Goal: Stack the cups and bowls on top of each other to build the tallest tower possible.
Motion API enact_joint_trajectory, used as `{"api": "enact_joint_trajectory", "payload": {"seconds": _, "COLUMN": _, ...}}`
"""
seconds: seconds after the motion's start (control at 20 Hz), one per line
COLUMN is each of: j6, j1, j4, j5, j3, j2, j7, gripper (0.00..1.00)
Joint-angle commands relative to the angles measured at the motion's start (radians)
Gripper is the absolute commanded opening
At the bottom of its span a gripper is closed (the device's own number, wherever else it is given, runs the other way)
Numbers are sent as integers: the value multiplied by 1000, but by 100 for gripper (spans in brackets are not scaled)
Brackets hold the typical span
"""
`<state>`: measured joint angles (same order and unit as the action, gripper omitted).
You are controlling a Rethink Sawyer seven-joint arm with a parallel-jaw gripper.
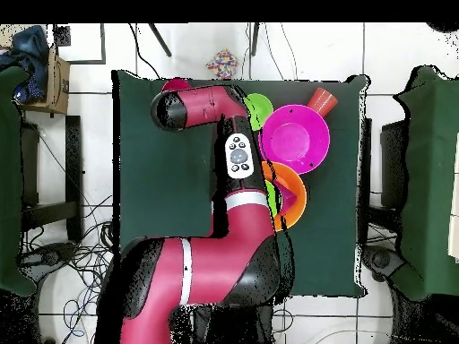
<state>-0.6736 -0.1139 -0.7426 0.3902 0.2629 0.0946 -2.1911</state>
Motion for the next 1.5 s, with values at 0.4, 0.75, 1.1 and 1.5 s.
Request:
{"api": "enact_joint_trajectory", "payload": {"seconds": 0.4, "j6": 9, "j1": -40, "j4": -129, "j5": -39, "j3": 103, "j2": -1, "j7": 155, "gripper": 0}}
{"api": "enact_joint_trajectory", "payload": {"seconds": 0.75, "j6": -115, "j1": -72, "j4": -281, "j5": -126, "j3": 116, "j2": 174, "j7": 166, "gripper": 0}}
{"api": "enact_joint_trajectory", "payload": {"seconds": 1.1, "j6": -134, "j1": -68, "j4": -280, "j5": -145, "j3": 108, "j2": 185, "j7": 166, "gripper": 0}}
{"api": "enact_joint_trajectory", "payload": {"seconds": 1.5, "j6": -113, "j1": -70, "j4": -287, "j5": -141, "j3": 105, "j2": 178, "j7": 169, "gripper": 0}}
